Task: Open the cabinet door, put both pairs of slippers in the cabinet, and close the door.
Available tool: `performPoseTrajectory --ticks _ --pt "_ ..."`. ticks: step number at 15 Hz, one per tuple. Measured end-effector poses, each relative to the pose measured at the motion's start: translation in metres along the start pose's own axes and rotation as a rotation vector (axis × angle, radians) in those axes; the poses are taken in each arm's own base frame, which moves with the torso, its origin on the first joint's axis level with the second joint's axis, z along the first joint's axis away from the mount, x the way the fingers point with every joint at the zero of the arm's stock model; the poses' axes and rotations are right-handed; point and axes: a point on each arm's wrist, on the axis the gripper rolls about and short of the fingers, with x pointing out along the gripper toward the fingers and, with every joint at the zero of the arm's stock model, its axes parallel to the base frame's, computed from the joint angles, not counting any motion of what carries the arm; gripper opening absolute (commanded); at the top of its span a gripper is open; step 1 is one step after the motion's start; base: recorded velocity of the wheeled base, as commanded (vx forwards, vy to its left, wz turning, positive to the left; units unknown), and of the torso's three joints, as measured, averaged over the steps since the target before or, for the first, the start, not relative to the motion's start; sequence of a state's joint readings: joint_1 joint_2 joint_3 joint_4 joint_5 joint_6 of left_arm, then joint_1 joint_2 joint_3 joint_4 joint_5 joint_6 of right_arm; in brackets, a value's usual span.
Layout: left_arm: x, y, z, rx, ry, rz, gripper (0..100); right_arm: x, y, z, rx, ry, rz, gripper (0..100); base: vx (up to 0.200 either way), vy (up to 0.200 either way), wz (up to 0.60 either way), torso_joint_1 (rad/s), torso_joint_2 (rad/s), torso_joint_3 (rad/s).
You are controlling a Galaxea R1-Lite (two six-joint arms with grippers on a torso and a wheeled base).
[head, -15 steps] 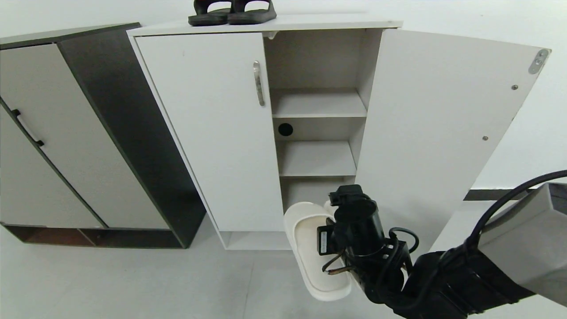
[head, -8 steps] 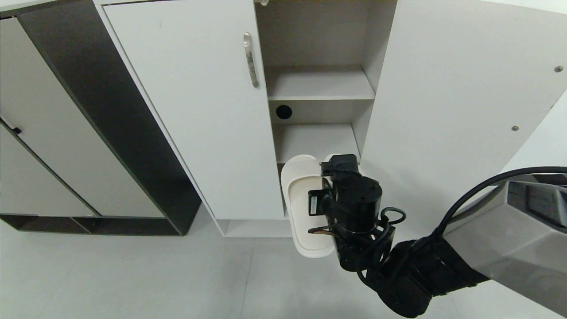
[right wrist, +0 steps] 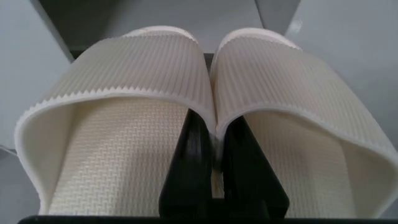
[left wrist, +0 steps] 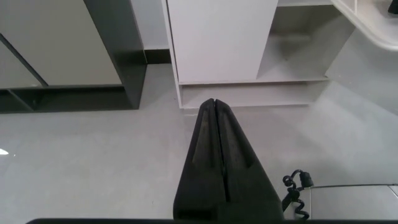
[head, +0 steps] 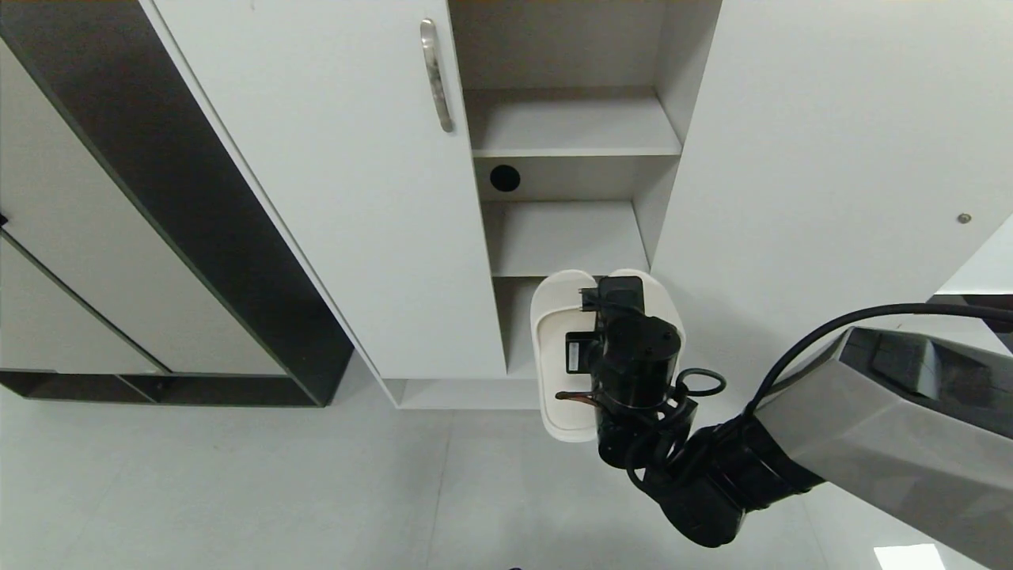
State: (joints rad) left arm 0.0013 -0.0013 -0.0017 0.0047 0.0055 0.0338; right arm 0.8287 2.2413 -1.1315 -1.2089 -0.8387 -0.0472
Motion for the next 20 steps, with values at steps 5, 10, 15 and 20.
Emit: performPoseTrajectory --ticks 5,10,15,20 --pt "0.000 0.000 0.000 0.000 0.001 -0.001 0 0.017 -0.012 -0.009 -0.014 0.009 -0.049 0 0.000 0.080 0.00 0.000 0.00 -0.015" --pt "0.000 0.000 0.000 0.000 0.001 0.000 0 0.023 -0.013 -0.007 0.008 -0.013 -0.046 0 0.000 0.000 0.00 0.000 0.00 0.000" --pt "0.000 0.000 0.000 0.000 0.001 -0.002 0 0.006 -0.017 -0.007 0.011 -0.028 0.122 0 0.000 0.000 0.00 0.000 0.00 0.000" --pt "0.000 0.000 0.000 -0.007 0.001 -0.001 0 0.006 -0.018 -0.008 0.004 -0.022 0.122 0 0.080 0.000 0.00 0.000 0.00 0.001"
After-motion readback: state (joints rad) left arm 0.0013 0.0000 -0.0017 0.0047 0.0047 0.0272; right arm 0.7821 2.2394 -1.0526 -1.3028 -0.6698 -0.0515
